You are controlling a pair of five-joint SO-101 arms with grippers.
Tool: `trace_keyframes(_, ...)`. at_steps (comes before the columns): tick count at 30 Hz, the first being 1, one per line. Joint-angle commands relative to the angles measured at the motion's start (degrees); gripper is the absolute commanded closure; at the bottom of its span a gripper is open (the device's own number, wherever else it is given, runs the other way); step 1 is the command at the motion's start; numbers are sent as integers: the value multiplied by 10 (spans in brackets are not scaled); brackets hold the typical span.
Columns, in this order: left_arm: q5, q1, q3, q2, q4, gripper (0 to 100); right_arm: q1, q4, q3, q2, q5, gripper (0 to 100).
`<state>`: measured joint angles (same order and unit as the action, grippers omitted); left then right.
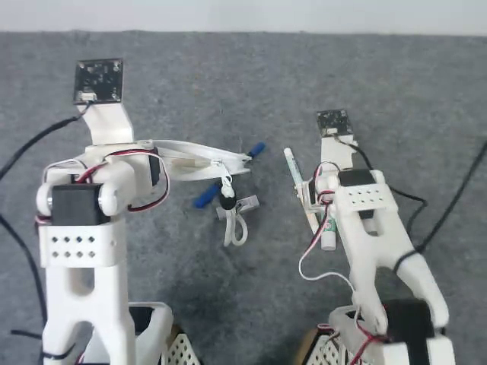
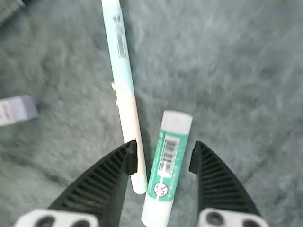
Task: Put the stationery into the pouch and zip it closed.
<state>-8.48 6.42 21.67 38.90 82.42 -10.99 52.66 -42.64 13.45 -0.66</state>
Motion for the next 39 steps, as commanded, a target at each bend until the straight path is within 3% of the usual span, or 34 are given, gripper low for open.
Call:
trace_keyframes(1,-6,3,-11,2,-8,989,9,6,49,-22,3,826)
trace_keyframes(10,-6,3,-5,3,-11,988,35,6,116,-153,3,831)
trace_keyframes(15,-6,3,-3,4,-11,988,37,6,161,-211,2,998)
trace_keyframes(19,-6,3,-3,4,-11,988,36,11,166,-226,2,992)
trace_keyframes(30,-6,3,-3,4,-11,988,34,32,147,-111,-46,993)
trace_keyframes(39,-6,3,-3,2,-11,988,-46,32,62,49,-89,993)
